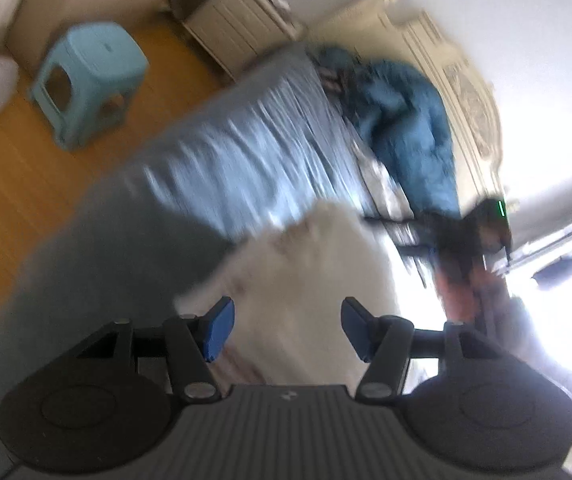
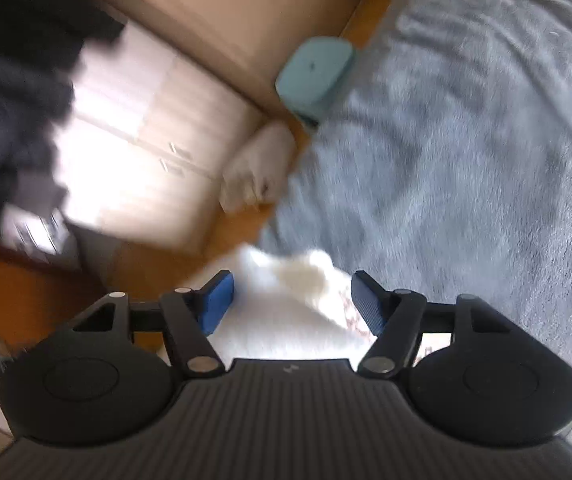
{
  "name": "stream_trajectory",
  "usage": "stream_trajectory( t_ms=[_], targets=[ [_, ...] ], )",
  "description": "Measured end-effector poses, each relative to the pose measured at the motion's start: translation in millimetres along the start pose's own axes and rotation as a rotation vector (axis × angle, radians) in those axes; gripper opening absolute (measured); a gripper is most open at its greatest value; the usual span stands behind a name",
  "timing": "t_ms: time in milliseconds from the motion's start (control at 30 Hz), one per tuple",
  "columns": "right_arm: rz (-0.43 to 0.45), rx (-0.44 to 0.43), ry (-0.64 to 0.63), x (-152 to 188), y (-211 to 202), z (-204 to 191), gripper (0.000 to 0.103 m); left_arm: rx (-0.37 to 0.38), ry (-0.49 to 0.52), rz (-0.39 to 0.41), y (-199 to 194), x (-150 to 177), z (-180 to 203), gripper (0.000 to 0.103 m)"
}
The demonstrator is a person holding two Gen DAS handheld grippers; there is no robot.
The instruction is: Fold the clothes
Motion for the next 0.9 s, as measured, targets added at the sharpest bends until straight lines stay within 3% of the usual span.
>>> stream_trajectory(
  t_ms=[100,233,500,567,767,900],
  targets=[
    [0.022,0.029,-0.154,14,3,-30,0.066,-0.004,-0.024,0.042,-1,-18,-4,0.059],
    [0.067,0.148,-0.432,40,-1,-74,0.067,0.014,-0.061,0.052,7,-30,-3,0.06],
    [0.23,0.309,-0.718,85,-18,-104,0.07,-0.019,-0.039,0.024,25,-28,35,0.06],
    [0.269,0.321,-0.738,90,-30,-104,0.07,-0.047,-0.031,0.024,28,-24,49,0.06],
    [0.381,0.218,-0.714,83,-101,-87,0.078,-0.141,-0.045,0.034,30,-18,78,0.06],
    [0.323,0.068,-0.544,58,-138,-43,0.083,-0.179,-0.031,0.032,30,-24,92,0.065]
  ],
)
Point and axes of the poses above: each gripper's, at about its wrist camera, not at the fingertips, and y roughly the way its jaws point, z to its right, x to its underside, the point moved 3 cm from there along y, roughly the way its jaws point, and after that the axes turned 3 degrees about -y, right-handed, at the moved point
